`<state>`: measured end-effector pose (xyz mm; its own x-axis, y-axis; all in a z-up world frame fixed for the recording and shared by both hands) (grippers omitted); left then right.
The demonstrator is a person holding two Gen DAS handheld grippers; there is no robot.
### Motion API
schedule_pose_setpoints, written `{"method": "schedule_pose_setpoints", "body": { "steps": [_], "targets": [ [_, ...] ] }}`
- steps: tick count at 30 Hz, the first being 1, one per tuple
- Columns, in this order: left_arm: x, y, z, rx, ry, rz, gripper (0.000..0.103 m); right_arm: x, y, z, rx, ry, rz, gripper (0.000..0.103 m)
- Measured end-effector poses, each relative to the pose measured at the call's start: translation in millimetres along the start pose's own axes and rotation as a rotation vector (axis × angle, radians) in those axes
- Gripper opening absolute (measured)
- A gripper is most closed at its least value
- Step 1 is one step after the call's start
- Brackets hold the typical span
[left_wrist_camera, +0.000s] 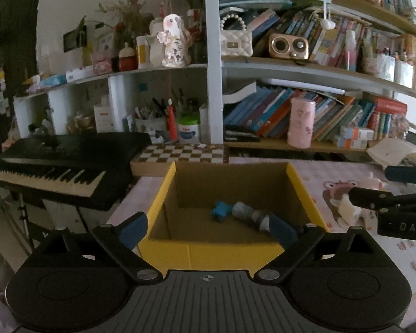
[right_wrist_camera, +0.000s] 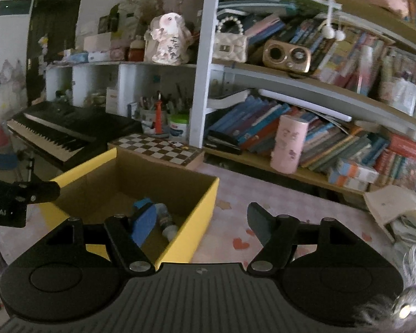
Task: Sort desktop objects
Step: 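Withdraw both tools from the box back toward the pink pig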
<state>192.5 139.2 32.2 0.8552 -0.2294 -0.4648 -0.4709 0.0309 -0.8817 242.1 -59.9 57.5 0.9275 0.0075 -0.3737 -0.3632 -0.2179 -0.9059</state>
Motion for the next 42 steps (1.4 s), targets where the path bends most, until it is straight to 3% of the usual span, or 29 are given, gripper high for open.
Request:
{"method": "schedule_pose_setpoints", "body": {
  "steps": [9,14,21,33,42],
  "targets": [
    [-35,39,-15,-0.023,0.019,0.019,0.097,-51,41,14,-0.035,0.016,0.039,0.071],
    [-48,57,-31,0.038,0.024,0.027,0.097,-71,64,17,-0.025,0.047,0.079,0.071],
    [-60,76,-44,0.044,0.065,0.066,0.097,-95,93,25,-0.003,0.072,0.133,0.073],
    [-53,96,-69,0.032,0.133,0.117,0.097,-99,112,12,0.026,0.124,0.203,0.075],
    [-27,89,-111,0.078,0.210,0.131,0.097,-94,126,-34,0.062,0.200,0.249,0.075]
  ]
}}
Point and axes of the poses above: each gripper's, at about its wrist camera, not at the fingertips, and x roughly the way its jaws point, z to its left, y to its underside, the point moved 3 cm from there along x, roughly the way its jaws point, and after that the axes turned 14 degrees about y, right-handed, at the moved point
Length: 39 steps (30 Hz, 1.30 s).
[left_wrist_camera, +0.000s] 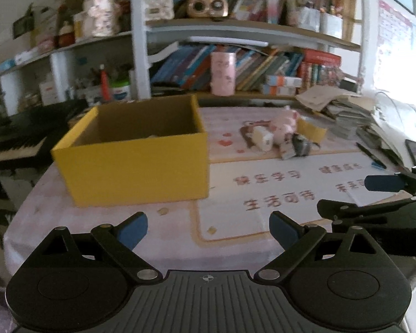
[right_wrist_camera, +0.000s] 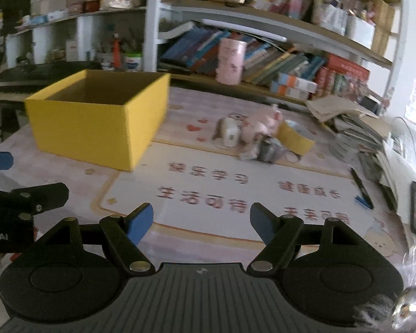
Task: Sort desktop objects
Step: 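Withdraw both tools from the box back toward the pink pig, then grasp the toy car with the right gripper while the left grasps the small white box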
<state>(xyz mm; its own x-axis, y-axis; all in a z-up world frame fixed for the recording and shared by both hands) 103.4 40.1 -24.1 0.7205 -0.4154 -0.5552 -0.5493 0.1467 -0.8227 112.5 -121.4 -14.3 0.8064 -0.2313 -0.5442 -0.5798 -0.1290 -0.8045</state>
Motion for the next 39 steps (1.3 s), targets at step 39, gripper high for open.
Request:
{"method": "schedule_pose_setpoints", "body": {
  "steps": [39],
  "targets": [
    [174,-76,-101,-0.022,0.008,0.108,0.097,160,-33,-164,0.111,-0.062,0.130,0.075]
  ]
}}
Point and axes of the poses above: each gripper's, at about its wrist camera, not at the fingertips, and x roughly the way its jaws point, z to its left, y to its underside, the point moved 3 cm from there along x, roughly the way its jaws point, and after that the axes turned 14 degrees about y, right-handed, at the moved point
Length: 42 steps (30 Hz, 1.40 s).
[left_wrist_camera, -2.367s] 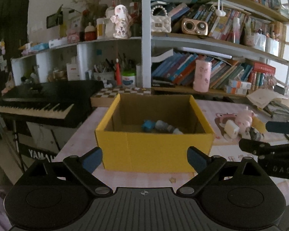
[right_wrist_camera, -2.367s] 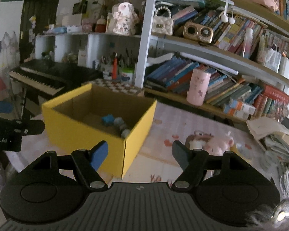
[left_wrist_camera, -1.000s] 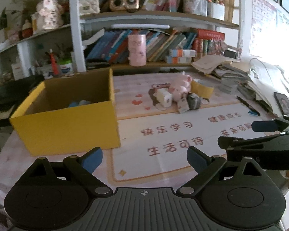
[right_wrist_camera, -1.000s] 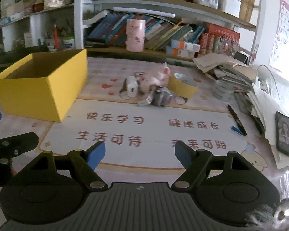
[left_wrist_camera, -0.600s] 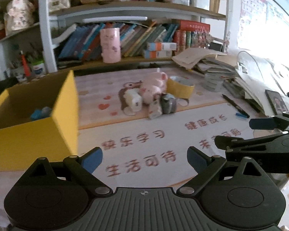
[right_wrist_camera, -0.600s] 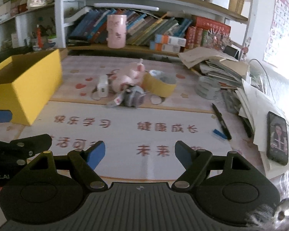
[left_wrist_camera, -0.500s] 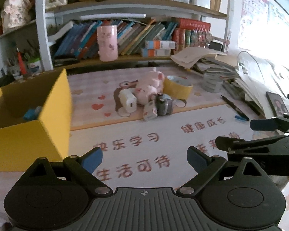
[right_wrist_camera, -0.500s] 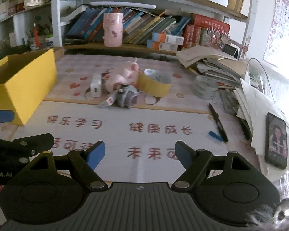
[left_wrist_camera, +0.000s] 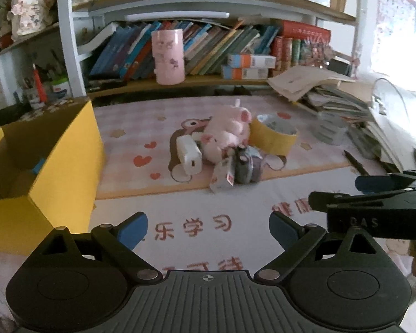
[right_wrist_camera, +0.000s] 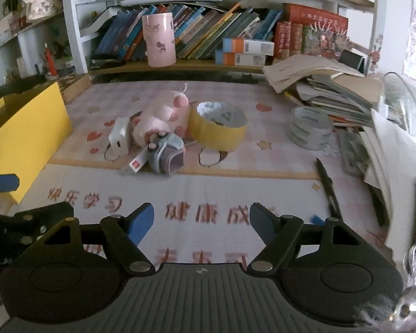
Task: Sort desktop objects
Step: 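Grasp the toy car with the right gripper while the left grasps the small white box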
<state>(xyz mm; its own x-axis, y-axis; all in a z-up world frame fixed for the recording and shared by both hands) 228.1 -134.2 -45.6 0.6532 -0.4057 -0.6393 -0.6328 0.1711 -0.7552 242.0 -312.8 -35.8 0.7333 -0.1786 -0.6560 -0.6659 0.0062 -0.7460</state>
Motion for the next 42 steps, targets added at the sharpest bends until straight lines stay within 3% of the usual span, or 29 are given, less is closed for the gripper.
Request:
{"method": "schedule_pose_setpoints", "body": {
  "steps": [12,22,25,27,35,42],
  "targets": [
    [15,-20,1,-0.012,-0.058,0.017,0.097,66,-30,12,-0.025,-0.113,0.034,0.075],
    [20,-19,6,-0.046,-0.109,0.064,0.097,118,-53,33,-0.016,-0.203,0.106,0.074],
    [22,-19,6,-0.052,-0.109,0.074,0.097,128,-55,41,-0.020,-0.223,0.122,0.067],
    [23,-19,6,-0.050,-0.109,0.079,0.097,133,-55,44,-0.011,-0.247,0.134,0.051],
    [39,-28,4,-0.036,-0.092,0.086,0.097,125,-55,31,-0.010,-0.258,0.120,0.048],
    [65,-37,-10,0.008,-0.037,0.091,0.096,99,-45,-8,0.003,-0.187,0.071,0.048]
  ]
}}
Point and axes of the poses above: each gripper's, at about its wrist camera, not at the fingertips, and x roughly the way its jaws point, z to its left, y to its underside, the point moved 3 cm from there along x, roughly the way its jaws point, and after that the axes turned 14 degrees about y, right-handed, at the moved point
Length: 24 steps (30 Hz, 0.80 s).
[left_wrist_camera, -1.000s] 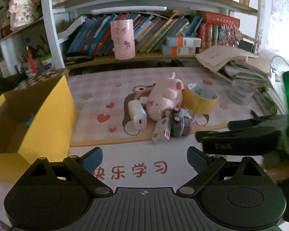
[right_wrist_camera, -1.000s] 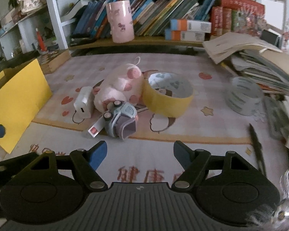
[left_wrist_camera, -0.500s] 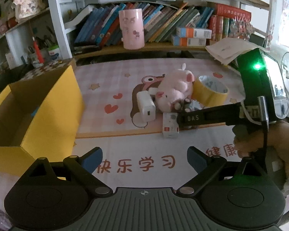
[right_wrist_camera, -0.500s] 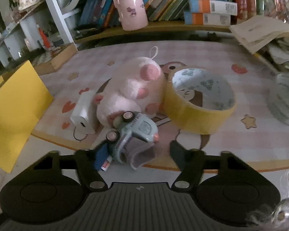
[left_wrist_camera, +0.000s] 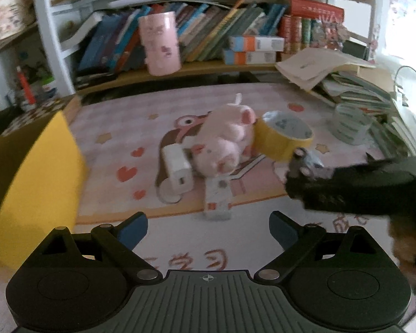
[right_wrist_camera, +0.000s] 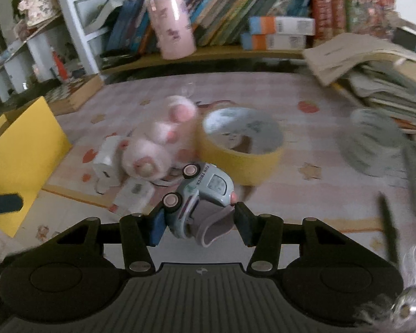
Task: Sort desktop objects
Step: 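Grasp the toy car with the right gripper while the left grasps the small white box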
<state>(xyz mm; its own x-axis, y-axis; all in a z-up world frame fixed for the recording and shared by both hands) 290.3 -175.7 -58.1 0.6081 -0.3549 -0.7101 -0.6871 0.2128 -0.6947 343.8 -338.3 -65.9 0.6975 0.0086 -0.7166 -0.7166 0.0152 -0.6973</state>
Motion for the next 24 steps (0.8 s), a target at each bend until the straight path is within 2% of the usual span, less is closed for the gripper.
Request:
{"method": "schedule_pose_setpoints", "body": {
  "steps": [4,11,16,18,24],
  "targets": [
    [17,-7,-6,-0.009,0.012,0.008,0.093,-12,12,-20,0.005,0.052,0.017,0.048],
    [45,-8,-12,0.033,0.008,0.036,0.067,-25,31,-32,-0.011,0.091,0.037,0.048],
    [66,-8,-10,0.052,-0.028,0.057,0.059,-26,39,-35,-0.029,0.100,0.054,0.048],
    [72,-10,-4,0.033,-0.052,0.058,0.057,-27,41,-36,-0.033,0.101,0.057,0.048],
    [87,-12,11,-0.033,-0.063,0.085,0.052,-28,45,-36,-0.041,0.097,0.059,0.048]
  ]
}}
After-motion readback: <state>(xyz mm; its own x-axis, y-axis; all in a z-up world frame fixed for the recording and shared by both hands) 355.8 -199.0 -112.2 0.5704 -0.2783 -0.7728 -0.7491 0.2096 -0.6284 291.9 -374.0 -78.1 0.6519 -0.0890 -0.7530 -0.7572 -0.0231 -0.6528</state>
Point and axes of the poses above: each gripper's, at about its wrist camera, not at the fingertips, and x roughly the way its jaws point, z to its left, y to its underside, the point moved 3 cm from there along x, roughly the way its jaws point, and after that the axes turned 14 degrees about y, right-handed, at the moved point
